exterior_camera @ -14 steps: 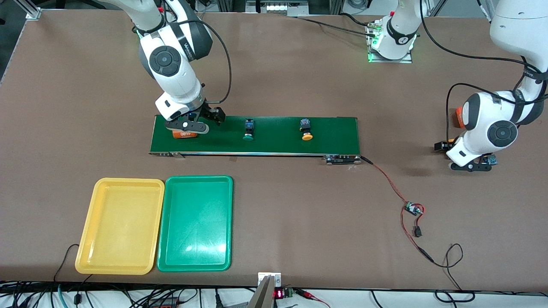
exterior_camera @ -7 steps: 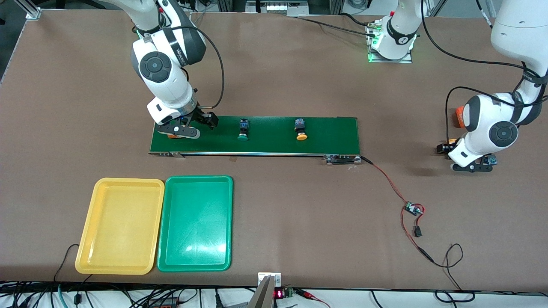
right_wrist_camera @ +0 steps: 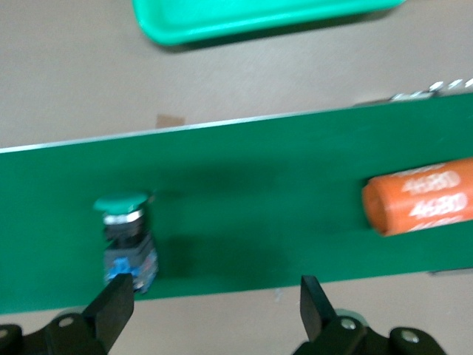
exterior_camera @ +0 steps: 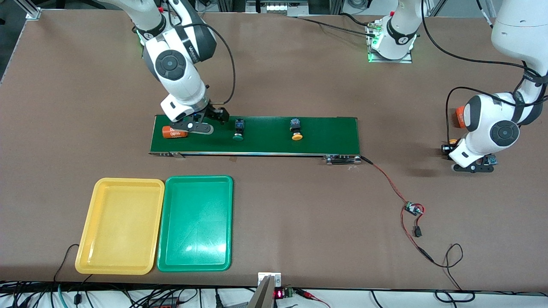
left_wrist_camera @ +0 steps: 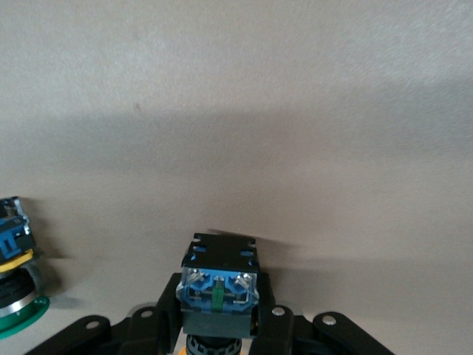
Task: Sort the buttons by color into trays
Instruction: 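Place another yellow button on the belt while the right gripper lifts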
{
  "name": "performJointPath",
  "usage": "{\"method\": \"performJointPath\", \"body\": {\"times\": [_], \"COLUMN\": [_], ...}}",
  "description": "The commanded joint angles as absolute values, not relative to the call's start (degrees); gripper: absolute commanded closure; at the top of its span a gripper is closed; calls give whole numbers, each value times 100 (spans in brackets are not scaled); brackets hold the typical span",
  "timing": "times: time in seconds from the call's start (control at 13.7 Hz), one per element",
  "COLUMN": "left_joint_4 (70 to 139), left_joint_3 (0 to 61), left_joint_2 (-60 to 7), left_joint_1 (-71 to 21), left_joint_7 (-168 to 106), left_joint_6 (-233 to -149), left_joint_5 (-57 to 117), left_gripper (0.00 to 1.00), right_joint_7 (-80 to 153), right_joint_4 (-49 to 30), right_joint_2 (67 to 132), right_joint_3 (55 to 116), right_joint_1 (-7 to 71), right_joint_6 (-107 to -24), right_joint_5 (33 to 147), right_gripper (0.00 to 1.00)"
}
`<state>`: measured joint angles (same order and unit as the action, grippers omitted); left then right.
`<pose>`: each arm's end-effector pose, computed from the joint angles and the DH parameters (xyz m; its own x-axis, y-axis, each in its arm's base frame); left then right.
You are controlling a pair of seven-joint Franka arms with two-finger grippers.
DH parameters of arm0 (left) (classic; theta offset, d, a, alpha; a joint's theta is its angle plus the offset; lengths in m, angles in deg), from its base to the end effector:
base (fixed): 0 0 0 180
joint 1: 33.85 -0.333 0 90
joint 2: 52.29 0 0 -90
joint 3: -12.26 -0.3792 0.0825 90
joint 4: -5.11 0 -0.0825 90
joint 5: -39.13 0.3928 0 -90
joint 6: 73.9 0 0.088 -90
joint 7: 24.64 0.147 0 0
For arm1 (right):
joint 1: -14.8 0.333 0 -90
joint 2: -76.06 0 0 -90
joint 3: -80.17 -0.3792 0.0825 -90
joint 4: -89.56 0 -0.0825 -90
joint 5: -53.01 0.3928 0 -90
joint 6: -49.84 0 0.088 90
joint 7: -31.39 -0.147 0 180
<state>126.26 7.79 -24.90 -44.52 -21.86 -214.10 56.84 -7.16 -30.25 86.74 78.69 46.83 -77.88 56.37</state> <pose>0.5675 0.1621 0.1833 0.9833 -0.0257 -0.1803 -0.0594 -0.9810 -0.1846 0.4855 0.3255 0.3471 0.9898 -0.1244 -0.0693 -0.1252 -0.9921 -0.0079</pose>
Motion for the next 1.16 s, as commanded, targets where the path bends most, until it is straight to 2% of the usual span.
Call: {"method": "performJointPath", "body": {"times": [0.0,0.22,0.51,0.87,1.09], "left_joint_4": [12552,12157,11928,11919,11998], "left_joint_3": [1198,1778,2657,3747,4196], "left_joint_2": [-2987,-3181,-3322,-3235,-3077], "left_joint_1": [-4483,-4483,-4483,-4431,-4335], "left_joint_7": [-2104,-2086,-2121,-3489,-3914], "left_joint_6": [-20691,-19838,-19178,-19255,-19790], "left_joint_5": [5671,5059,3740,2445,2454], "left_gripper": [84,83,83,83,79], "right_joint_7": [-755,-719,-350,-350,-341], "right_joint_4": [-2883,-2891,-2892,-2892,-2892], "right_joint_2": [8932,9108,9231,9521,9592], "right_joint_3": [7876,7683,7674,7683,7691], "right_joint_1": [4925,4934,4908,4847,4846], "right_joint_6": [-7839,-7987,-8076,-8217,-8217], "right_joint_5": [5767,5688,5688,5670,5652], "right_gripper": [0,0,0,0,2]}}
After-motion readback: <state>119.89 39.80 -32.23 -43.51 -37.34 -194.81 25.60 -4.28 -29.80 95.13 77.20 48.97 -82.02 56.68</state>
